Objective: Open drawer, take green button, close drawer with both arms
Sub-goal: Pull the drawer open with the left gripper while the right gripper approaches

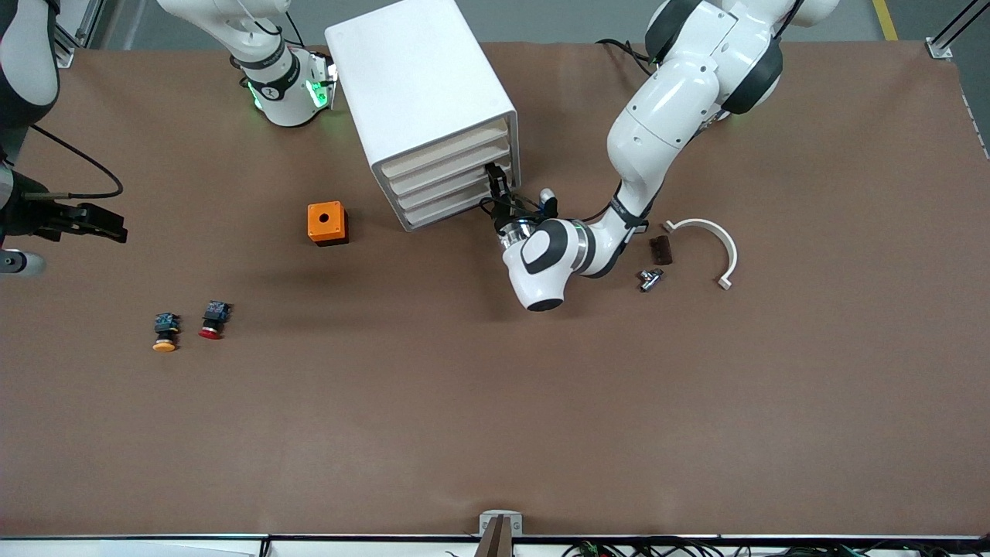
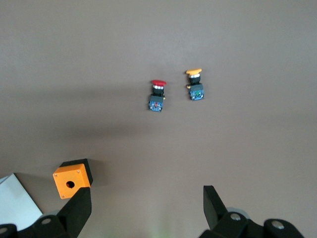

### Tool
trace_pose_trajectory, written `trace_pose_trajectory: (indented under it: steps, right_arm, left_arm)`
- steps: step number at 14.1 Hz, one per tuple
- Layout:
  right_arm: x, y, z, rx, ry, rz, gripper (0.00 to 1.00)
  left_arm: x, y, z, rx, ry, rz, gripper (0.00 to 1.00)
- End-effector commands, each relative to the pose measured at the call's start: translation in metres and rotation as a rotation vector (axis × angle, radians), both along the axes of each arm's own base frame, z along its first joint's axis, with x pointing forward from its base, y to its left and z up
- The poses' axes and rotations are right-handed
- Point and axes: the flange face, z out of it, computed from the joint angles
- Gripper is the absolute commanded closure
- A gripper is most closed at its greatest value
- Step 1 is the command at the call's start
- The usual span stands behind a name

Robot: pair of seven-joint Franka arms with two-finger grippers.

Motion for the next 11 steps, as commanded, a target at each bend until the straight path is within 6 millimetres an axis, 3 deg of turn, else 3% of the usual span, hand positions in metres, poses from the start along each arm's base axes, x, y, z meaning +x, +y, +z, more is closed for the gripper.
trace_pose_trajectory:
  steps: [1, 3, 6, 8, 10, 11]
  right_arm:
    - [0.02, 0.001, -0.026, -0.001, 0.053, 0.011, 0.0]
    - [0.018, 0.011, -0.025, 0.005, 0.06, -0.025, 0.0]
    - [0.013, 0.043, -0.021, 0.04, 0.075, -0.205, 0.0]
    - [0.01, 0.082, -0.017, 0.017, 0.07, -0.313, 0.0]
    - [0.004, 0.144, -0.016, -0.026, 0.055, -0.437, 0.0]
    - [-0.001, 0.185, -0.017, -0.045, 0.038, -0.483, 0.0]
  left_arm:
    - [0.005, 0.003, 0.003, -0.005, 0.006, 0.004, 0.94]
    - [0.013, 0.009, 0.0, -0.003, 0.007, 0.023, 0.94]
    - [0.034, 0.025, -0.003, -0.002, 0.0, 0.076, 0.92]
    - [0.052, 0.036, -0.005, 0.001, -0.03, 0.129, 0.92]
    - [0.079, 0.055, -0.004, 0.003, -0.065, 0.199, 0.91]
    - [0.092, 0.064, -0.003, 0.002, -0.077, 0.237, 0.9]
